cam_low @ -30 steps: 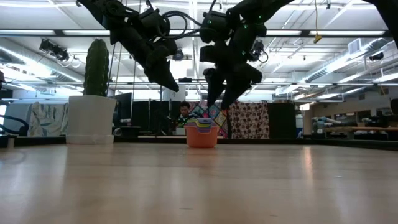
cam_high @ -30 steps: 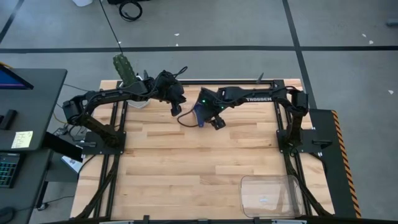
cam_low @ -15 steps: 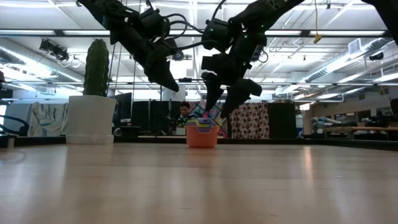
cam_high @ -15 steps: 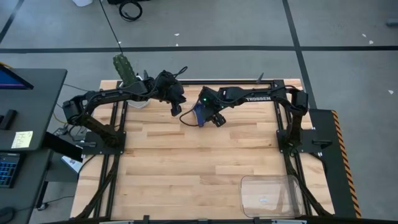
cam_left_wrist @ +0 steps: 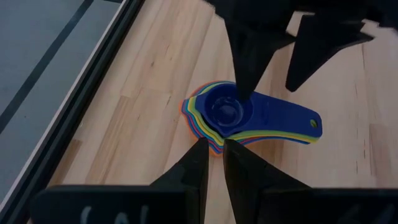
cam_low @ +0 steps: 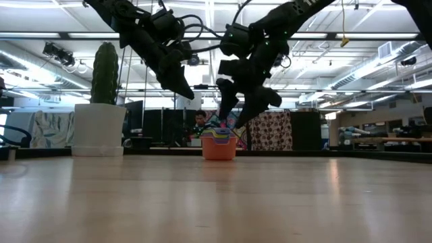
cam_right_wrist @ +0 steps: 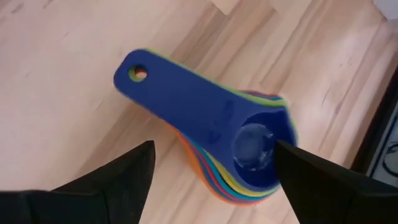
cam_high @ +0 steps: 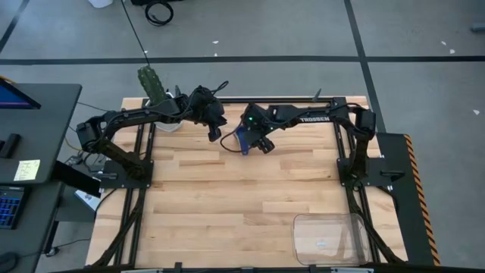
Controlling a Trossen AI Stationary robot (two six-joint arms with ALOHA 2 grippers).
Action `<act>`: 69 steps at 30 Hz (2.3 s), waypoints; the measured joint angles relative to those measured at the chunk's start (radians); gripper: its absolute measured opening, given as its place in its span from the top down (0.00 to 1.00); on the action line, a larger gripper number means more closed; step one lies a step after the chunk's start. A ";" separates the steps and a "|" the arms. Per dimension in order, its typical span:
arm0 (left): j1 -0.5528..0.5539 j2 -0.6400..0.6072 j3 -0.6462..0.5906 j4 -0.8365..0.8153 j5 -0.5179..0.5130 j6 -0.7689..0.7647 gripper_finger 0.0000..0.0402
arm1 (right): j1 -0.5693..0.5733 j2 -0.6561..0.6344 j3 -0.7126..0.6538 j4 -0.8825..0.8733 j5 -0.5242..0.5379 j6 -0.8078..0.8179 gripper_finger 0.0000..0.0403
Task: Nest measuring cups in basket
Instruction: Put the stacked measuring cups into the transparent bin
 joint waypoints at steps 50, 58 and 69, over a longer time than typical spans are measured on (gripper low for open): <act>0.000 0.000 0.001 0.053 0.000 0.000 0.87 | -0.045 0.066 -0.069 0.165 -0.048 0.004 0.19; 0.000 0.000 0.001 0.053 0.000 0.000 0.87 | -0.045 0.066 -0.069 0.202 -0.048 0.013 0.21; 0.000 0.000 0.001 0.053 0.000 0.000 0.87 | -0.048 0.066 -0.069 0.199 -0.047 0.010 0.21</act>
